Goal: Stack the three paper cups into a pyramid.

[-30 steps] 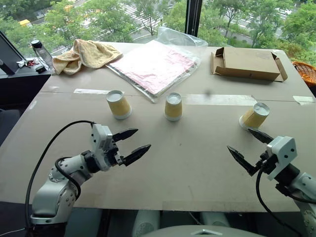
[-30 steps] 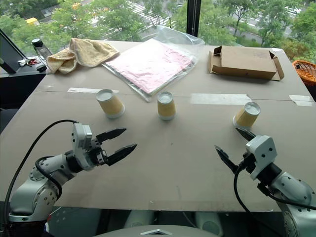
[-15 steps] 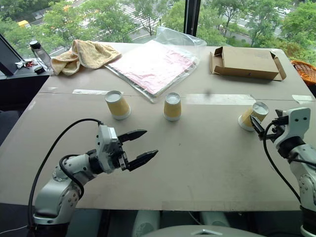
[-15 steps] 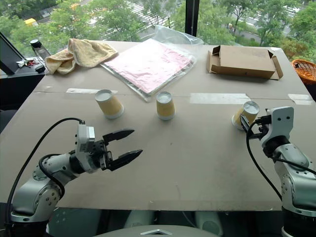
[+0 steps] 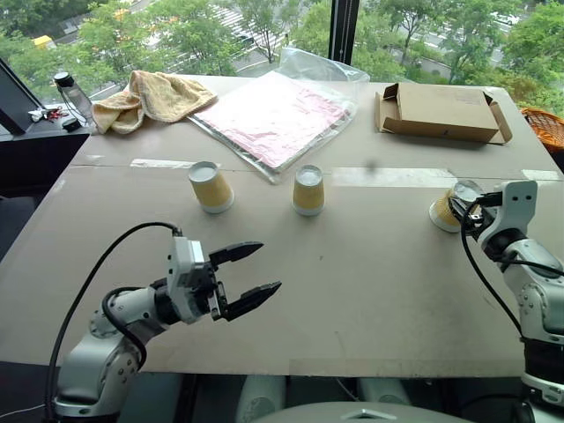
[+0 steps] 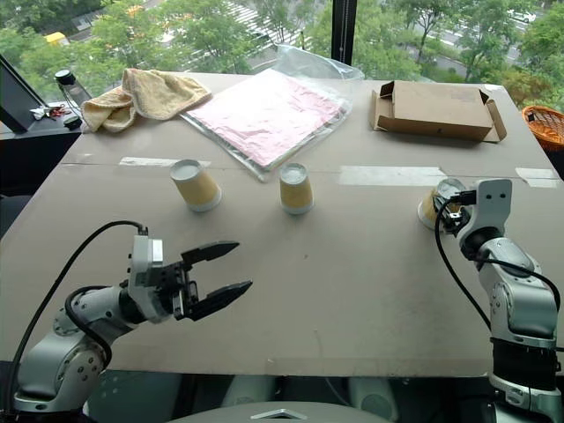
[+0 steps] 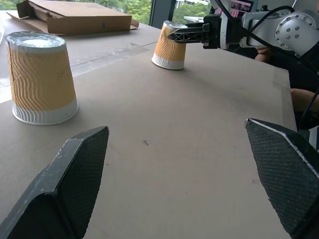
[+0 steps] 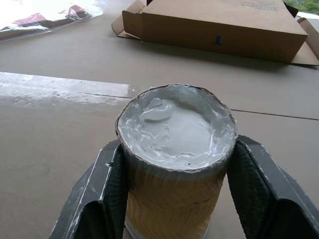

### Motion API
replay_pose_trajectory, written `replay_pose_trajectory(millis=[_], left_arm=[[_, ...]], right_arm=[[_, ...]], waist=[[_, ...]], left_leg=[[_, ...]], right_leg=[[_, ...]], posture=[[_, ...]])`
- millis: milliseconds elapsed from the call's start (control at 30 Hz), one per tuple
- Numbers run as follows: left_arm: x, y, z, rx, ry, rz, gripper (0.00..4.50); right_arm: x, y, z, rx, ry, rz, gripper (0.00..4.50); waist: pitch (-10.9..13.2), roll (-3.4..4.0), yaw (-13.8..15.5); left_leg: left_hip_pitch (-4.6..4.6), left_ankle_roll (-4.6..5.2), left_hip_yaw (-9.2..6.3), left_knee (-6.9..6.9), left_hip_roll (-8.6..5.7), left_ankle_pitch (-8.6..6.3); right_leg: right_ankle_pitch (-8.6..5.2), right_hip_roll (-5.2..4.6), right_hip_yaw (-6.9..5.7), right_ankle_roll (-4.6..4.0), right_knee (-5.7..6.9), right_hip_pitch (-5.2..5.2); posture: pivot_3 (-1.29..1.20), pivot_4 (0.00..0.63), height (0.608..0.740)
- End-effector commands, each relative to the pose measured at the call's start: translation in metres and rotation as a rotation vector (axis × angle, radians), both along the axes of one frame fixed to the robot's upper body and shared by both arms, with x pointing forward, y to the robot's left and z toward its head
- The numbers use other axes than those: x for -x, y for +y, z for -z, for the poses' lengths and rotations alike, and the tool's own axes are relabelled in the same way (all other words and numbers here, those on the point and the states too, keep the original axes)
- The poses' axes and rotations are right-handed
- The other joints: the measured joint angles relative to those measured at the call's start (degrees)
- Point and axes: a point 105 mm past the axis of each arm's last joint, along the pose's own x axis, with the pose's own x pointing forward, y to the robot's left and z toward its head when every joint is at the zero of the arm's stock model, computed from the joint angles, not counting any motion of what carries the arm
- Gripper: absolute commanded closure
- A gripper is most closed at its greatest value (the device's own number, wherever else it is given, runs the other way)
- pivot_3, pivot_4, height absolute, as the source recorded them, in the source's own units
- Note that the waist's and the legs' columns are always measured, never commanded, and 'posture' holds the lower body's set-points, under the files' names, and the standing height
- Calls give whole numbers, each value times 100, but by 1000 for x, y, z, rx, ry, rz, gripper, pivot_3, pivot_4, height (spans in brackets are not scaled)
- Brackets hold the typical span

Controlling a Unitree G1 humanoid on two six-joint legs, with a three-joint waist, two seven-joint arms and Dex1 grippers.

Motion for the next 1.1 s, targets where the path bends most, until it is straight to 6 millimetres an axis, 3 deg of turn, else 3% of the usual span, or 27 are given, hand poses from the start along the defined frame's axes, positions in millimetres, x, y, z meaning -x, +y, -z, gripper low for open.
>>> replay_pose_trajectory(millis=[33,133,267,400,667,733,867,1100], left_arm=[[2,5,-1,-8,-31,-10,0],[2,9,2,-17,-30,-25,0],[2,22,5,-22,-13,-53,0],[8,28,8,-28,-1,-68,0],[15,33,5,-15,2,-85,0],[17,35,5,-10,1,-93,0],[21,39,6,-7,13,-101,0],[-17,29,-6,11,-20,-190,0]], right_arm=[[12,37,-30,-13,-108,-238,2449],[31,76,-39,-42,-116,-460,2449],[50,121,-29,2,-77,-660,2449],[53,137,-17,50,-55,-712,2449],[46,150,0,84,-30,-743,2449],[42,152,4,87,-21,-744,1414],[36,153,8,120,-32,-735,22],[72,128,-28,78,-193,-796,22]], waist=[[2,3,-1],[4,7,-16],[2,3,-11],[2,3,-4],[-1,-1,2],[-2,-3,-8],[-2,-5,9],[-2,-6,63]], left_leg=[[0,0,0,0,0,0],[1,0,-1,-4,2,0],[1,0,-3,-4,6,0],[0,0,-1,-1,5,0],[1,0,-1,0,3,0],[1,0,0,0,4,0],[2,0,0,0,5,0],[-2,0,-6,1,2,0]], right_leg=[[0,0,0,0,0,0],[0,2,0,0,1,-2],[0,5,-2,0,1,-3],[-4,2,-2,-6,-1,-3],[-10,1,-3,-17,0,-3],[-10,1,-2,-17,0,-3],[-10,2,-2,-18,1,-3],[-1,0,-9,0,-2,0]], posture=[[0,150,740],[0,150,740],[0,150,740],[0,150,740],[0,150,740],[0,150,740],[0,150,740],[0,150,740]])
